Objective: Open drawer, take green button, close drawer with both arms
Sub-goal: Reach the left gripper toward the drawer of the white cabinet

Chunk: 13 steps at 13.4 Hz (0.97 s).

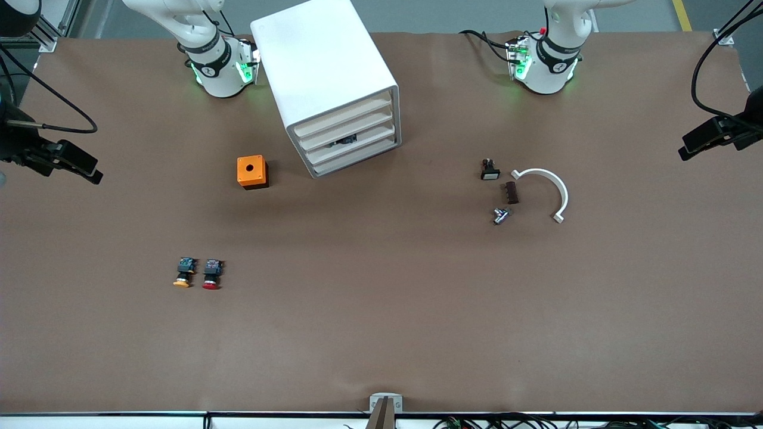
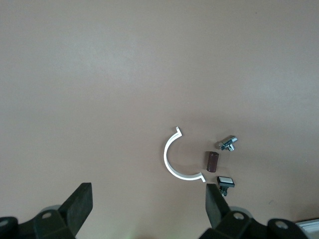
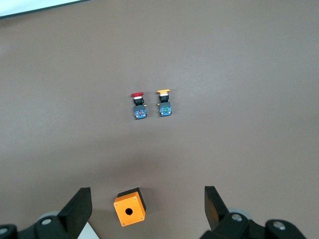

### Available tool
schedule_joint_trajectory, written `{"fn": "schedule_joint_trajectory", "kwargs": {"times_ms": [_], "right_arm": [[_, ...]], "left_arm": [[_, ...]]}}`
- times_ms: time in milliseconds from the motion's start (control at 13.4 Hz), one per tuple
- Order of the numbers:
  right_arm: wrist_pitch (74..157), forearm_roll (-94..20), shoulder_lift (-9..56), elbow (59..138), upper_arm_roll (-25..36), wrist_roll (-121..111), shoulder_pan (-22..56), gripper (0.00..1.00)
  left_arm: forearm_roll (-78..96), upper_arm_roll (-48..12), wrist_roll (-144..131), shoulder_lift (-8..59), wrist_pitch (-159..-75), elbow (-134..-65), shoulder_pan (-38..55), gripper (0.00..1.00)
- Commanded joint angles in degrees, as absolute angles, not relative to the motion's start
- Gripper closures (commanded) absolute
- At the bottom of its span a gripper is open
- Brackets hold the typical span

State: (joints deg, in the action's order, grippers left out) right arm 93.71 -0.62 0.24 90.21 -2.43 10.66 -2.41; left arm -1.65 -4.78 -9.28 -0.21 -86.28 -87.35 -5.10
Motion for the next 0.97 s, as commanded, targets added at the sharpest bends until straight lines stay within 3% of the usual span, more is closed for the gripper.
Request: {"fn": "schedule_joint_trajectory", "kwargs": {"times_ms": [0,374,899], "right_arm": [[93.25,0.35,-0.97,90.88,-3.08,11.34,-3.25,0.00],[92.55,0.35,-1.41,90.88,-3.08,11.34,-3.43,0.00],[92.64,0.35,-1.41,90.88,-3.08,11.34,-3.52,0.00]], "left_arm": [[-1.50,-4.92,-8.44,0.44,-85.78,-86.13,-5.71,0.00],[-1.06,-5.01,-8.27,4.56,-85.96,-86.04,-5.54,0.00],[-0.79,-5.71,-17.01,18.52,-86.75,-83.69,-1.77,0.00]]}}
